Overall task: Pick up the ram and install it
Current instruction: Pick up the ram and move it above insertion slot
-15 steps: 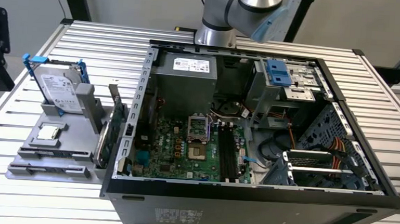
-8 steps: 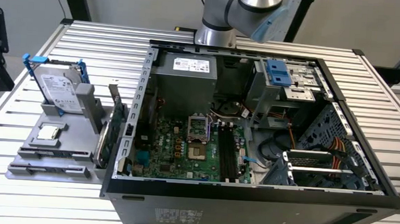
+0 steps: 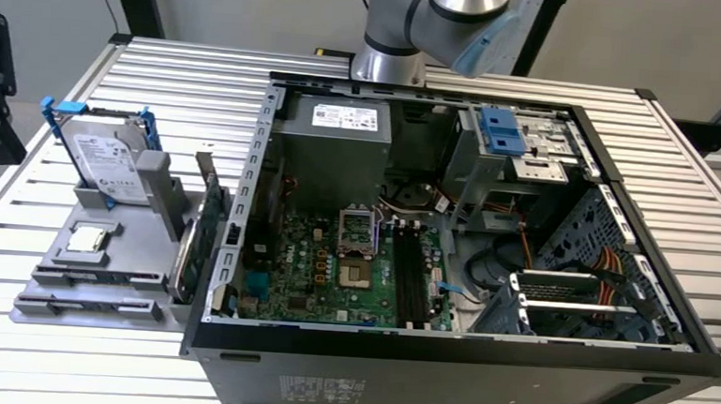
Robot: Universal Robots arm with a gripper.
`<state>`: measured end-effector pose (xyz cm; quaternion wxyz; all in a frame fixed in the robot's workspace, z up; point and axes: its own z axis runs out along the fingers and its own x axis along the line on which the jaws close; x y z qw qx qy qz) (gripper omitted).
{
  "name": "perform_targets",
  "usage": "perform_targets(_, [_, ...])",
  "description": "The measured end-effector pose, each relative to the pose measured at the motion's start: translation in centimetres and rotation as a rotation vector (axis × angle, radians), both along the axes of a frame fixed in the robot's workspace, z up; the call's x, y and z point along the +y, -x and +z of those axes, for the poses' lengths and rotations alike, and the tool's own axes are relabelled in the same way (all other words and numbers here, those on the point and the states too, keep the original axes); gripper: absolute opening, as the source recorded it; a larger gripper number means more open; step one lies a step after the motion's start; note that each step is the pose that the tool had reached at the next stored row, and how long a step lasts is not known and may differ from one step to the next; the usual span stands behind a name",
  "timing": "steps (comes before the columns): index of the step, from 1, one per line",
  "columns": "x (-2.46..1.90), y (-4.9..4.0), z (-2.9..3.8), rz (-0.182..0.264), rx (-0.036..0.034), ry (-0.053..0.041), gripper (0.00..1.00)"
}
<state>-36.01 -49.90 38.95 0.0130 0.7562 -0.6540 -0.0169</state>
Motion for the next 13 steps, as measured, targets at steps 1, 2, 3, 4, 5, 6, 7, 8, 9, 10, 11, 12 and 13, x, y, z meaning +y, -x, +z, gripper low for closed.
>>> perform_targets(1, [0.0,0.0,-0.03,-0.017,-0.0002,-0.0001,0.0])
perform_targets(2, [0.0,0.0,-0.06,-0.035,-0.0002,-0.0001,0.0])
perform_targets(3, [-0.01,0.0,-0.08,-0.051,-0.0001,0.0,0.0])
perform_targets(4, [0.0,-0.01,-0.1,-0.063,-0.0002,-0.0001,0.0])
perform_targets(5, [0.0,-0.01,-0.13,-0.075,-0.0002,-0.0002,0.0])
perform_targets(6, [-0.01,-0.01,-0.16,-0.087,-0.0002,-0.0002,0.0])
perform_targets(7, [-0.01,-0.03,-0.19,-0.098,-0.0002,-0.0001,0.0])
perform_targets(8, [-0.01,-0.07,-0.23,-0.105,-0.0003,-0.0002,0.0])
perform_targets(9, [-0.01,-0.14,-0.25,-0.108,-0.0003,-0.0002,0.0])
perform_targets(10, [-0.01,-0.2,-0.26,-0.11,-0.0003,-0.0002,0.0])
perform_targets(11, [-0.01,-0.28,-0.27,-0.11,-0.0002,-0.0002,0.0])
perform_targets(12, [-0.01,-0.38,-0.27,-0.11,-0.0002,-0.0002,0.0])
perform_targets(13, [-0.01,-0.46,-0.28,-0.11,-0.0003,-0.0002,0.0])
